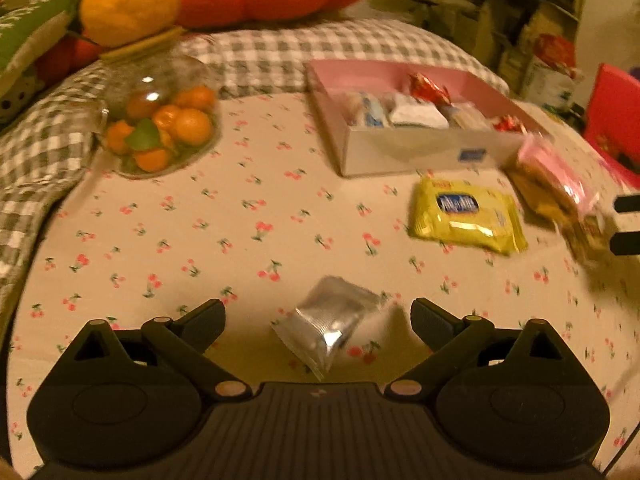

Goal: Organize snacks
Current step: 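Withdraw both tools from the box toward the remaining snacks, then grasp the silver packet with the left tool while the right tool grasps the brown-wrapped bar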

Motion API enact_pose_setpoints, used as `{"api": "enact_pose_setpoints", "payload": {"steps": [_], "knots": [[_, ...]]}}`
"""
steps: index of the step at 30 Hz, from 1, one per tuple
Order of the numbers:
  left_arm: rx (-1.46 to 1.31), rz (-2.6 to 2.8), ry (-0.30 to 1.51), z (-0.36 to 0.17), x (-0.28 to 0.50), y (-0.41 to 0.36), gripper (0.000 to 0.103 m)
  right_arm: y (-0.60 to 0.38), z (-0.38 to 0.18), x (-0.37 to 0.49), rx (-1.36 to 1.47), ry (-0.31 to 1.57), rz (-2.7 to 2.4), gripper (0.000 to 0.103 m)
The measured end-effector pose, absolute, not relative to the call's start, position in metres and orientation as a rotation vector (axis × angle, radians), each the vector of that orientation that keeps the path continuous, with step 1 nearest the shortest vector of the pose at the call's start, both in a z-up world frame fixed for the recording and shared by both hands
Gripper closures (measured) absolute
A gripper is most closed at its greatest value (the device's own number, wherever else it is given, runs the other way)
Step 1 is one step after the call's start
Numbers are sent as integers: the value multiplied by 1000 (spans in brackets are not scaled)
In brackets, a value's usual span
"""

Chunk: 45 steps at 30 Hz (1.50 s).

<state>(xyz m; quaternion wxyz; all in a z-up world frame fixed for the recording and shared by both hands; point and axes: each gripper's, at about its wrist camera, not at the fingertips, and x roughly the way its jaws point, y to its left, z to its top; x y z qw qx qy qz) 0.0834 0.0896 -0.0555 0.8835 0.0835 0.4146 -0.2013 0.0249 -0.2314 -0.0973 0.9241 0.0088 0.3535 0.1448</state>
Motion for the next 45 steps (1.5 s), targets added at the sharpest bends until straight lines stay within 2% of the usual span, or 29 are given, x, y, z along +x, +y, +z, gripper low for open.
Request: {"api": "enact_pose_setpoints", "payload": {"steps": [6, 25, 29, 32, 45], "knots": [[209, -482, 869, -62, 80, 85, 14, -214, -106, 21, -62, 725, 374, 9], [233, -664, 874, -58, 58, 51, 26, -194, -114, 21, -74, 747, 465, 9], [226, -659, 879, -58, 56, 48, 25, -186, -107, 14, -85, 732, 547, 9], [198, -591, 886, -59, 58, 48, 19, -180, -106, 14, -116, 716, 524, 9], [39, -342, 901, -56, 71, 44, 26, -180, -115, 37, -137, 729, 401, 11]]}}
